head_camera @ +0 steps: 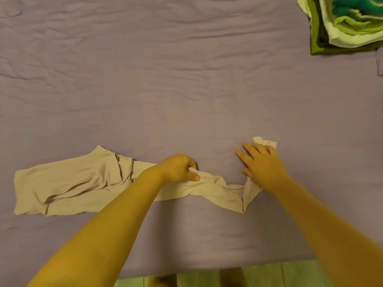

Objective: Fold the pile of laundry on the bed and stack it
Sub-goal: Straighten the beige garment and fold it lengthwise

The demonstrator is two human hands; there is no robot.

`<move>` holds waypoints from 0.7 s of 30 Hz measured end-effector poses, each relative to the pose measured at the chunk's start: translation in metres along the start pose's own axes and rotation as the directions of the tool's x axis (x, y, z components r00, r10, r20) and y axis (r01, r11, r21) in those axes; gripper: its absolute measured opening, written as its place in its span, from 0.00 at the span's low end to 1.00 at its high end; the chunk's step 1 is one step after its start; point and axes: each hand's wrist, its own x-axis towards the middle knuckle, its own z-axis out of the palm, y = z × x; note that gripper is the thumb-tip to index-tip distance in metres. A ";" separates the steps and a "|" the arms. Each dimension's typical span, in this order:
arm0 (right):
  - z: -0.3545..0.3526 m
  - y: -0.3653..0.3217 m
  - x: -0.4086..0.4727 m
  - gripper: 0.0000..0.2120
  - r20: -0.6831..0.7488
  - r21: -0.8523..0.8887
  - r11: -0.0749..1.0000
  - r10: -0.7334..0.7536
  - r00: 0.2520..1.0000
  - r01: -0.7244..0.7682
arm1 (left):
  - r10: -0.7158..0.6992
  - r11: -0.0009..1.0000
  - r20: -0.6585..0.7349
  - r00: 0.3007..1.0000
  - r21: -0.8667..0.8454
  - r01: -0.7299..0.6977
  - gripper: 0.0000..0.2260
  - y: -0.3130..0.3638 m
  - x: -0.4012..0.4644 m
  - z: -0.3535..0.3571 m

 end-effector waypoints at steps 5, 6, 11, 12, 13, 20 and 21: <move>0.012 0.024 -0.008 0.33 0.122 0.170 0.965 0.183 0.976 -0.202 | -0.032 0.999 0.063 0.997 0.020 0.031 0.03 0.016 0.008 0.011; 0.015 0.027 -0.009 0.33 0.138 0.250 0.941 0.197 0.971 -0.227 | -0.038 0.999 0.077 0.996 0.028 0.036 0.05 0.021 0.010 0.013; 0.007 0.037 -0.007 0.17 0.125 0.712 0.639 0.292 0.948 -0.291 | -0.111 0.994 0.110 0.988 0.035 0.108 0.15 0.043 0.020 0.020; 0.003 0.040 -0.010 0.11 0.098 0.803 0.530 0.337 0.936 -0.275 | -0.106 0.994 0.082 0.991 0.010 0.106 0.15 0.044 0.019 0.020; -0.002 0.046 -0.015 0.07 0.080 0.884 0.397 0.393 0.916 -0.248 | -0.099 0.995 0.027 0.995 -0.026 0.099 0.16 0.044 0.018 0.019; -0.008 0.109 -0.066 0.05 0.000 0.905 0.335 0.614 0.789 -0.261 | -0.125 0.980 -0.266 0.956 -0.184 0.077 0.05 0.045 0.021 0.010; -0.003 0.113 -0.069 0.03 -0.003 0.856 0.420 0.588 0.809 -0.301 | -0.120 0.980 -0.275 0.954 -0.184 0.070 0.06 0.051 0.027 0.009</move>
